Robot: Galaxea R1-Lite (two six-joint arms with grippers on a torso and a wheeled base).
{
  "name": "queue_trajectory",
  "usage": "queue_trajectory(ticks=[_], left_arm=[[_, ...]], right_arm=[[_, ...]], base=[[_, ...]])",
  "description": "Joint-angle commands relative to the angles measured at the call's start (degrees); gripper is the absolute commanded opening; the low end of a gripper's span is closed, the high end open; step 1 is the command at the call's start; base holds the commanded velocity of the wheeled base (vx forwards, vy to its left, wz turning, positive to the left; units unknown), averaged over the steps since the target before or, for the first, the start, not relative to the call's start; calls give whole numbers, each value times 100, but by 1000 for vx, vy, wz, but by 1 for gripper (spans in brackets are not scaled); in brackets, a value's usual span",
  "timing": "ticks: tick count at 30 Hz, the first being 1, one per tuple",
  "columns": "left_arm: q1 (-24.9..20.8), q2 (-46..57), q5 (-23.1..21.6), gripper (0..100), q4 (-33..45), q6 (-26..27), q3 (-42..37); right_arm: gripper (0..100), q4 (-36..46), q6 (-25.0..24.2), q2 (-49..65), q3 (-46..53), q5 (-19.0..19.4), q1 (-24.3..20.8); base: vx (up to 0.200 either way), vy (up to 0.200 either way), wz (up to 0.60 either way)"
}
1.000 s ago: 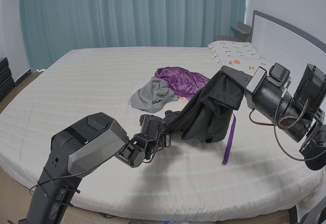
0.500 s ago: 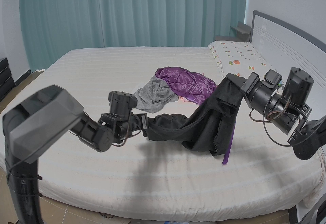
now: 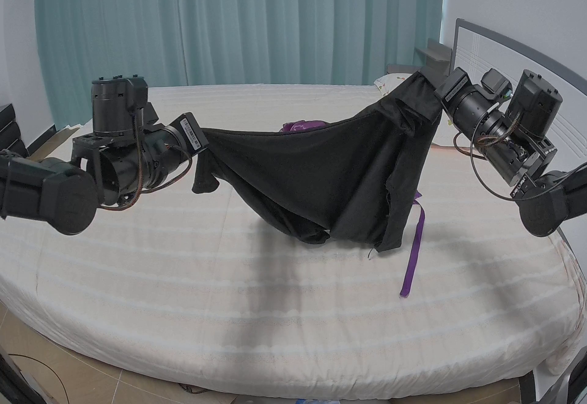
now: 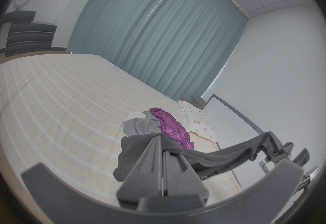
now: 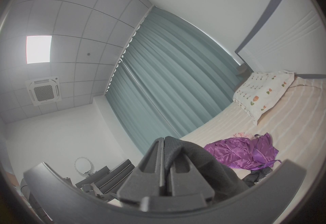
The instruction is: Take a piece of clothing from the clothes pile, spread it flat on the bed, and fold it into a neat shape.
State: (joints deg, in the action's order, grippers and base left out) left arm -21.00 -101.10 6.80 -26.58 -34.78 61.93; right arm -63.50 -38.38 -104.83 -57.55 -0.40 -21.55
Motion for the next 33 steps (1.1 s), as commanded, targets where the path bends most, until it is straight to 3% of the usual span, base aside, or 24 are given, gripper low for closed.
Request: queue_trajectory(ticks=[1,5,10,18,23,33], left_arm=[[53,767,-364,0,21,-240,-937],[53,758,-540,0,3,-556,-1420],[35,723,-970,0,-14,-873,-1939],[-35,758,-970,0,-14,-1163,-2326],[-150,679,-926,0,-14,-1277,-2563],[-255,697,-944,0,-23,-1268,-2800]], right_arm=[[0,4,76,261,1088,75,-68],[0,-180,23,6,1739,251,-68],[0,-523,41,-460,2029,163,-42],[0,-690,14,-741,2512,128,-33],[0,-672,-645,-794,2697,58,-68],[0,-708,-706,-820,2951,58,-86]], base=[[0,0,0],[0,0,0],[0,0,0],[0,0,0],[0,0,0],[0,0,0]])
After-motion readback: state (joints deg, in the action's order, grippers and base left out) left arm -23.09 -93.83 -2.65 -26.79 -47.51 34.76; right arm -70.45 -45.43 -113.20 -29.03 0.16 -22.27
